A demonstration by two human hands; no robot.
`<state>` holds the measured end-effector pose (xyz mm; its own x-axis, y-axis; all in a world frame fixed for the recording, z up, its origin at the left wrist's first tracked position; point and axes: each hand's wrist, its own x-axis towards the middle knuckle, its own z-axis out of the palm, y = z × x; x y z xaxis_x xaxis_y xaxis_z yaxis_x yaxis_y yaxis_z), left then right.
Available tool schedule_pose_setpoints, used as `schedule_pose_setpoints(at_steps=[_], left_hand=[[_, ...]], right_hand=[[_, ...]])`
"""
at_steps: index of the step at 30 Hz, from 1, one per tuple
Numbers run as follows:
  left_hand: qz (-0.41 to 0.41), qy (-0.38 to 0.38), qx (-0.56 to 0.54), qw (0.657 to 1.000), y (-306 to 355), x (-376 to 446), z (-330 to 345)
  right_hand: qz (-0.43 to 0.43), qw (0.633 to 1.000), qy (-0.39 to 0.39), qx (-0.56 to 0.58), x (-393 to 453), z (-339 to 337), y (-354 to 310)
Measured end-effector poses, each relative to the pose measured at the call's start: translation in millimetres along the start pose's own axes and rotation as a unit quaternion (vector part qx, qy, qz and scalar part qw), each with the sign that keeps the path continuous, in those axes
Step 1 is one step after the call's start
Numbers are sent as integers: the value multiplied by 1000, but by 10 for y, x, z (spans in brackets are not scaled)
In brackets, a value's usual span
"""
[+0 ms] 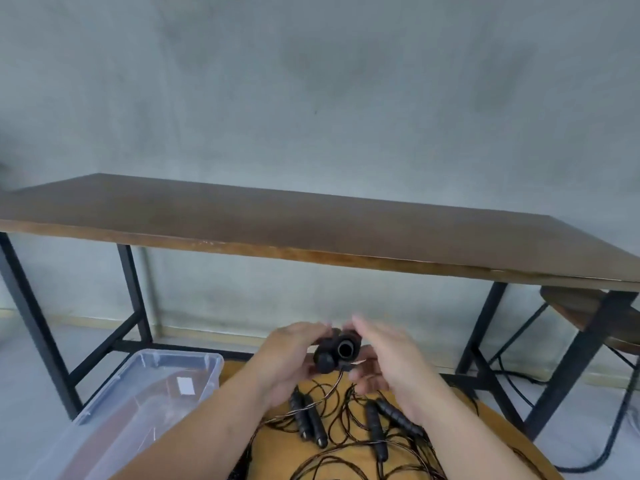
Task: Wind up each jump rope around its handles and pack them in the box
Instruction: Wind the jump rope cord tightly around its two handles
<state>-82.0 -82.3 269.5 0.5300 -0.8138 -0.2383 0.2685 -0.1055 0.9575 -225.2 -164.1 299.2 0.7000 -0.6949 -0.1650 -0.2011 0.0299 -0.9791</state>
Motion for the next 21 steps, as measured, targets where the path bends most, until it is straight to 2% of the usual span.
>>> schedule_pose_setpoints(at_steps=[2,6,10,14,21], left_hand=[[-20,12,-10,1000,-145,23,42],[-78,12,-113,991,-249,39,40],[-137,-24,-210,968,-338,87,-2],[-132,-50,-192,971,-315,39,47],[-150,-35,-169,973,-303,54,75]], right_hand=[[7,1000,-5,-11,-12,28,86],[27,999,-15,-36,2,5,199],[43,997,-13,-60,4,27,293],[53,999,-5,-8,37,53,356],[81,996,-27,30,63,52,394]])
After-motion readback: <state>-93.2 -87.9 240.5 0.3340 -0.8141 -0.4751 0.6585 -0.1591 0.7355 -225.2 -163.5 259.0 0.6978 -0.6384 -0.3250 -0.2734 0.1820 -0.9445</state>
